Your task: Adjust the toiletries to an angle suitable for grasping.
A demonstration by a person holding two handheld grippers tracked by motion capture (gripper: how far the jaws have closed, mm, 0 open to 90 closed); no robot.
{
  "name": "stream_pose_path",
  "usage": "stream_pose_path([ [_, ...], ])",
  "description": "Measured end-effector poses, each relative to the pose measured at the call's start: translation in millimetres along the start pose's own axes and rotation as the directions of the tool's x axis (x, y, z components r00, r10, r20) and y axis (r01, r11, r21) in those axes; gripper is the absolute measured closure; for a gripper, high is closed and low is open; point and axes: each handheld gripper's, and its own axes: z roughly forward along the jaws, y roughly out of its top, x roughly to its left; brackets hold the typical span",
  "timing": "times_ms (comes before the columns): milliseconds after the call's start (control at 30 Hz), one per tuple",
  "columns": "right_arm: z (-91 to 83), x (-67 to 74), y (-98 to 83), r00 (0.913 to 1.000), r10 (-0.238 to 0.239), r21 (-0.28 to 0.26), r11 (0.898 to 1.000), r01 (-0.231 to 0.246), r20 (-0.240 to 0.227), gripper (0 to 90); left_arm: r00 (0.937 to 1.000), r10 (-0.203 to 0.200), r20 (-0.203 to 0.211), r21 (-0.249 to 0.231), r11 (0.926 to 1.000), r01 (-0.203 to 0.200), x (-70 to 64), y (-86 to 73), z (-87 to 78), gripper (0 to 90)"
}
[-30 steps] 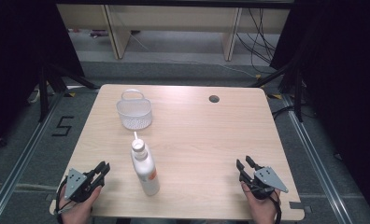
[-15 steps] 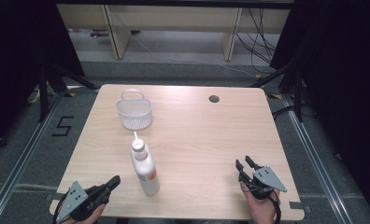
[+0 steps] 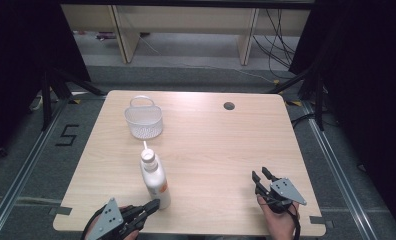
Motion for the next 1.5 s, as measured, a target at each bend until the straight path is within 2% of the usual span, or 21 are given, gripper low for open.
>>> stream_pose_path([
  [100, -0.1, 0.1, 0.1, 1.0, 0.002, 0.007, 1.0, -0.002, -0.001, 59.1, 0.9996, 0.029, -0.003, 0.013, 0.9995, -0.029, -0.2, 5.6, 13.5, 89.8],
  [133, -0.2, 0.3, 0.0, 1.0, 0.003, 0.005, 1.0, -0.003, -0.001, 59.1, 0.9996, 0.029, -0.003, 0.013, 0.9995, -0.029, -0.2, 5.6, 13.5, 89.8],
  [300, -0.1, -0.1, 0.1, 1.0, 0.006, 0.004, 1.0, -0.006, -0.007, 59.1, 0.9979, 0.049, -0.042, 0.029, 0.9984, -0.048, -0.2, 6.1, 23.4, 89.9],
  [333, -0.1, 0.1, 0.1, 1.0, 0.007, 0.005, 1.0, -0.007, -0.003, 59.0, 0.9971, 0.056, -0.051, 0.048, 0.9974, -0.054, -0.6, 6.5, 23.4, 89.9],
  [367, -0.2, 0.2, 0.1, 0.9999, 0.01, 0.009, 1.0, -0.01, -0.008, 59.0, 0.9976, 0.047, -0.051, 0.049, 0.9978, -0.045, -0.9, 5.9, 25.4, 89.9],
  [600, 0.2, 0.2, 0.1, 1.0, 0.006, 0.01, 1.0, -0.006, -0.004, 58.8, 0.9962, 0.052, -0.07, 0.047, 0.9977, -0.049, 3.6, 4.9, 31.7, 89.9],
  [667, -0.1, 0.2, 0.5, 0.9998, 0.011, 0.015, 1.0, -0.011, -0.014, 58.7, 0.9945, 0.057, -0.087, 0.062, 0.9968, -0.052, 5.8, 5.2, 31.4, 89.9],
  [800, -0.4, 0.3, 0.5, 0.9998, 0.014, 0.016, 1.0, -0.014, -0.015, 58.7, 0.9939, 0.056, -0.095, 0.066, 0.9966, -0.05, 7.3, 4.8, 31.0, 89.9],
  [1167, 0.0, 0.2, 0.3, 0.9999, 0.004, 0.013, 1.0, -0.004, -0.011, 58.4, 0.9917, 0.044, -0.121, 0.057, 0.9977, -0.037, 13.4, 2.6, 22.9, 89.9],
  [1200, 0.1, 0.2, 0.3, 0.9999, 0.004, 0.013, 1.0, -0.004, -0.011, 58.4, 0.9901, 0.045, -0.133, 0.076, 0.9965, -0.035, 13.4, 2.8, 20.5, 89.9],
  [1400, -0.1, 0.9, 0.3, 1.0, 0.006, 0.015, 1.0, -0.006, -0.006, 58.2, 0.9865, 0.039, -0.159, 0.077, 0.9967, -0.028, 19.1, -0.6, 12.0, 89.9],
  [1467, -0.5, 1.2, 0.3, 1.0, 0.005, 0.015, 1.0, -0.005, 0.005, 58.2, 0.9861, 0.03, -0.163, 0.06, 0.998, -0.021, 20.8, -2.3, 11.1, 89.9],
  [1500, -0.5, 1.2, 0.3, 1.0, 0.005, 0.015, 1.0, -0.005, 0.005, 58.2, 0.9846, 0.038, -0.171, 0.077, 0.9967, -0.025, 21.7, -2.0, 8.7, 89.9],
])
